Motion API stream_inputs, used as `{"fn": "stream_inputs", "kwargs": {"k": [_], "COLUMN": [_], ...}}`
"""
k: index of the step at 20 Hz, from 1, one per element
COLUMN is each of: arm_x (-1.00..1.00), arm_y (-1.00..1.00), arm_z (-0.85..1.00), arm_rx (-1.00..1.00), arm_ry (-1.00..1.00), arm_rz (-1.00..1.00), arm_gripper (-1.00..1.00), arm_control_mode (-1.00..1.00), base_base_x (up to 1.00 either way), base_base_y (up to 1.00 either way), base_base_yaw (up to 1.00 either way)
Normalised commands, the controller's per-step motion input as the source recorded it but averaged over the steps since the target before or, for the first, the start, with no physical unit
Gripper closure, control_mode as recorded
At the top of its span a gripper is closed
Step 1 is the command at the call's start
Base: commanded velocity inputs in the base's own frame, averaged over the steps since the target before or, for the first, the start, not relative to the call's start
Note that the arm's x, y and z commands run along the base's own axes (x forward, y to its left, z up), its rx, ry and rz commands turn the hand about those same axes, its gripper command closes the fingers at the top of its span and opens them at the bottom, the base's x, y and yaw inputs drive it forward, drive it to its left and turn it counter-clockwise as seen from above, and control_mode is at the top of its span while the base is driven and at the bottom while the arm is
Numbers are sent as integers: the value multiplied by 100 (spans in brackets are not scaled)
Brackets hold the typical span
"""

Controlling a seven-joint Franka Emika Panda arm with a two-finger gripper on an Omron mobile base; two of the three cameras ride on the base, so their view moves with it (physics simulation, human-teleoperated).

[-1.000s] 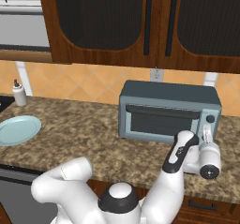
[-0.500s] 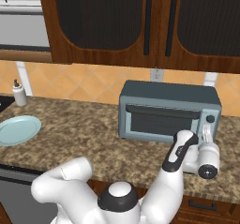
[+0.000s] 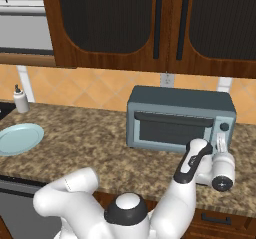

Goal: Pick up the kebab skewer and baguette bread, and place them inside the toaster oven. Close the toaster oven door and start by setting the timer.

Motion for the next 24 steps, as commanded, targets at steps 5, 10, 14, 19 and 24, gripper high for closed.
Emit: {"fn": "stream_inputs", "kwargs": {"k": [5, 10, 14, 19, 24], "arm_x": [0, -1, -2, 0, -1], "arm_y": [0, 0, -2, 0, -1], "arm_z": [0, 0, 1, 5, 5], "arm_rx": [0, 0, 0, 0, 0], "arm_ry": [0, 0, 0, 0, 0], "arm_rz": [0, 0, 1, 3, 5], "arm_gripper": [-100, -100, -100, -100, -100], "arm_control_mode": [-100, -100, -100, -100, -100], "base_base_x": [0, 0, 0, 0, 0], "base_base_y": [0, 0, 0, 0, 0], "base_base_yaw": [0, 0, 0, 0, 0]}}
